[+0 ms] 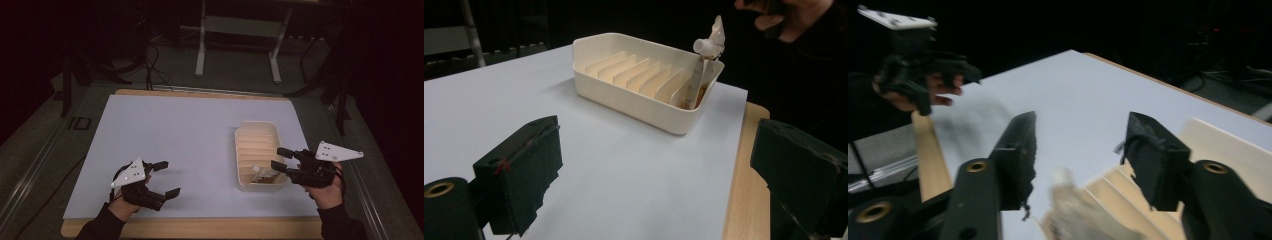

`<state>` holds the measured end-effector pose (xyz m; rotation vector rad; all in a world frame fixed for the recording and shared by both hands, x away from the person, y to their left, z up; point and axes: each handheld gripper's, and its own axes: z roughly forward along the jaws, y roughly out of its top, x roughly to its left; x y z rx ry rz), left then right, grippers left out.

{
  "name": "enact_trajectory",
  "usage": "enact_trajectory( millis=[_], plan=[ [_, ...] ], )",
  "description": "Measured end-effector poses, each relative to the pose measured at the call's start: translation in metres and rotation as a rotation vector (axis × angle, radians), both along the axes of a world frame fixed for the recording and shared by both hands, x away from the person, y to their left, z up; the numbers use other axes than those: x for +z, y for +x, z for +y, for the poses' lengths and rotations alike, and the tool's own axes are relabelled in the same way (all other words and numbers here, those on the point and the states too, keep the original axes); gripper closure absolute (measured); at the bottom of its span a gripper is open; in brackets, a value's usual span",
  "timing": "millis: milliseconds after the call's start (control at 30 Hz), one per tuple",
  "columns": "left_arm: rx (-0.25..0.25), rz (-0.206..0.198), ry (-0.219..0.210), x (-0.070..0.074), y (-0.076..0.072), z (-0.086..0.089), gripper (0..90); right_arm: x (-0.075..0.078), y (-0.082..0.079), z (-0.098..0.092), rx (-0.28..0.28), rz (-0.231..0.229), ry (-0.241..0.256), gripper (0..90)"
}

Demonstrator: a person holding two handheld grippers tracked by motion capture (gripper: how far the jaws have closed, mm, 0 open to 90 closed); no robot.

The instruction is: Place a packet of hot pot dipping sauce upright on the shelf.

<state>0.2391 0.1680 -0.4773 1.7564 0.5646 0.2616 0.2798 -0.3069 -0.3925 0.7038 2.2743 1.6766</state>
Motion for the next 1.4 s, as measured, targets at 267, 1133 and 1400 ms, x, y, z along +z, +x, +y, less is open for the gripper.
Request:
enact_trajectory(
  millis=[267,1133,1400],
  plan=[
    [-0.003,-0.004,-0.001,-0.001,0.000,0.000,6.6,0.001,-0.017,0.047,0.080,0.029,-0.003,36.3],
    [-0.002,-0.005,0.002,-0.004,0.000,0.001,6.6,-0.050,-0.040,0.105,0.163,0.049,-0.087,13.7],
    [0.005,-0.001,-0.007,-0.007,-0.001,0.003,6.7,-0.066,-0.038,0.103,0.146,0.061,-0.129,13.7]
  ],
)
